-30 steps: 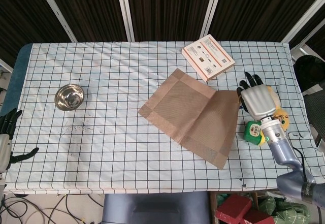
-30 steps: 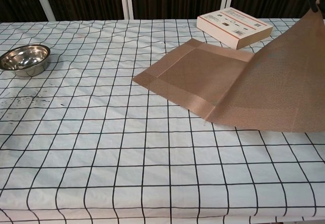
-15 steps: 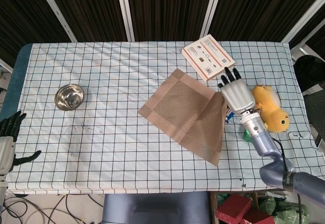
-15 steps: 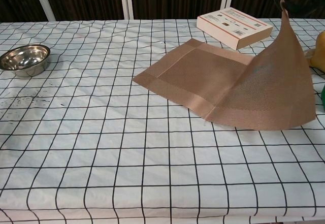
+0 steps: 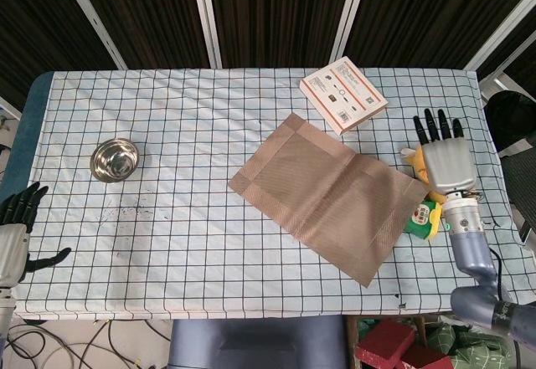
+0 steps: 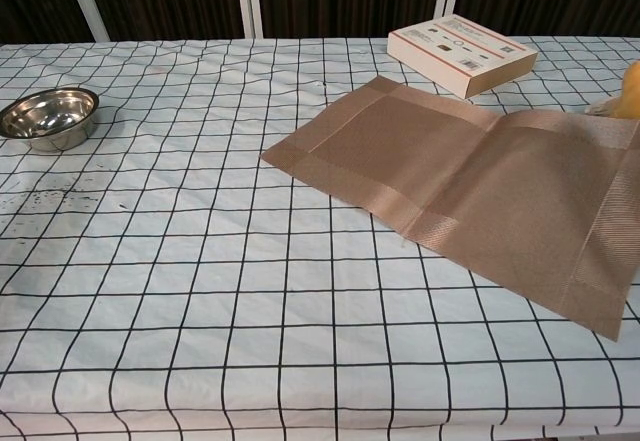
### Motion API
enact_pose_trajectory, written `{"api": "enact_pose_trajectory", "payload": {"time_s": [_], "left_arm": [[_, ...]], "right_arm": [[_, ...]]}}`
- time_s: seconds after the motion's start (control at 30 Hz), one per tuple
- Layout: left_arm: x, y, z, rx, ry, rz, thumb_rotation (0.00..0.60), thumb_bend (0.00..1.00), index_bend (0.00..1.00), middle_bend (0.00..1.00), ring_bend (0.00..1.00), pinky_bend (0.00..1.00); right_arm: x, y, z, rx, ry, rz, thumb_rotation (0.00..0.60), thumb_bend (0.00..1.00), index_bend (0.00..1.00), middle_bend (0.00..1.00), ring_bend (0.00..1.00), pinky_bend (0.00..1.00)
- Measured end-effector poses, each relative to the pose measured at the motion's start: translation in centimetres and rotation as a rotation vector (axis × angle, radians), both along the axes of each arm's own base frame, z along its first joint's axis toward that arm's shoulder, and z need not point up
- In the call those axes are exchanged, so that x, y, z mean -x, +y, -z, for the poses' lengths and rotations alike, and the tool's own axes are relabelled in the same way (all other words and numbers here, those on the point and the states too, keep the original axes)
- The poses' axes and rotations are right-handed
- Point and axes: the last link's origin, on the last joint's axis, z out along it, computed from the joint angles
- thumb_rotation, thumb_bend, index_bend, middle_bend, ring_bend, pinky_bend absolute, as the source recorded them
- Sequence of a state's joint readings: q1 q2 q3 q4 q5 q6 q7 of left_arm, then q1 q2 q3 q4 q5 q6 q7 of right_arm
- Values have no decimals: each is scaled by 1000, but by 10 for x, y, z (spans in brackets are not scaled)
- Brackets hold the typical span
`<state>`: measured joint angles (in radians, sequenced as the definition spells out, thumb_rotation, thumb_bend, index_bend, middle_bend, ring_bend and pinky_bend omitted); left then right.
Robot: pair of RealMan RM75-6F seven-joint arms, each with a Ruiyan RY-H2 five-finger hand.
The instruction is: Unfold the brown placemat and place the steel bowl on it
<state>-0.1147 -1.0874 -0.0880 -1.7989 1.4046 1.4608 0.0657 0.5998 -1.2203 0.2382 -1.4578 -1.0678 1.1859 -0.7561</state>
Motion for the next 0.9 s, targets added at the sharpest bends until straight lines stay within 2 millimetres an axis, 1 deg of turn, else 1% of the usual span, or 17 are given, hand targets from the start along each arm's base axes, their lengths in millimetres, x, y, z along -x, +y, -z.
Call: {"api": "enact_pose_trajectory", "payload": {"time_s": [0.13,0.23,0.33,0.5,0.57,0.67,0.77,0.9], "left_arm": [[-2,1,0,-2,3,10,600,0,0,0,0,0],[-5,2,1,5,14,18,600,0,0,0,0,0],[-7,4,2,14,32,29,600,0,0,0,0,0],[-16,11,2,30,66,61,600,0,0,0,0,0],[-22,17,3,39,85,84,600,0,0,0,0,0],[-33,28,5,56,115,124,600,0,0,0,0,0],[-47,42,8,75,154,172,600,0,0,0,0,0],[-66,59,16,109,211,239,600,0,1,0,0,0]], "right_arm": [[6,17,-9,40,-47,-3,600,40,0,0,0,158],[12,34,-16,67,-116,-13,600,39,0,0,0,158],[21,56,-21,96,-215,-14,600,44,0,0,0,158],[40,102,-29,159,-380,16,600,45,0,0,0,158],[48,119,-31,182,-428,29,600,45,0,0,0,158],[58,137,-32,205,-474,40,600,44,0,0,0,158],[63,147,-35,226,-480,33,600,45,0,0,0,158],[69,153,-37,241,-488,19,600,44,0,0,0,158]]}}
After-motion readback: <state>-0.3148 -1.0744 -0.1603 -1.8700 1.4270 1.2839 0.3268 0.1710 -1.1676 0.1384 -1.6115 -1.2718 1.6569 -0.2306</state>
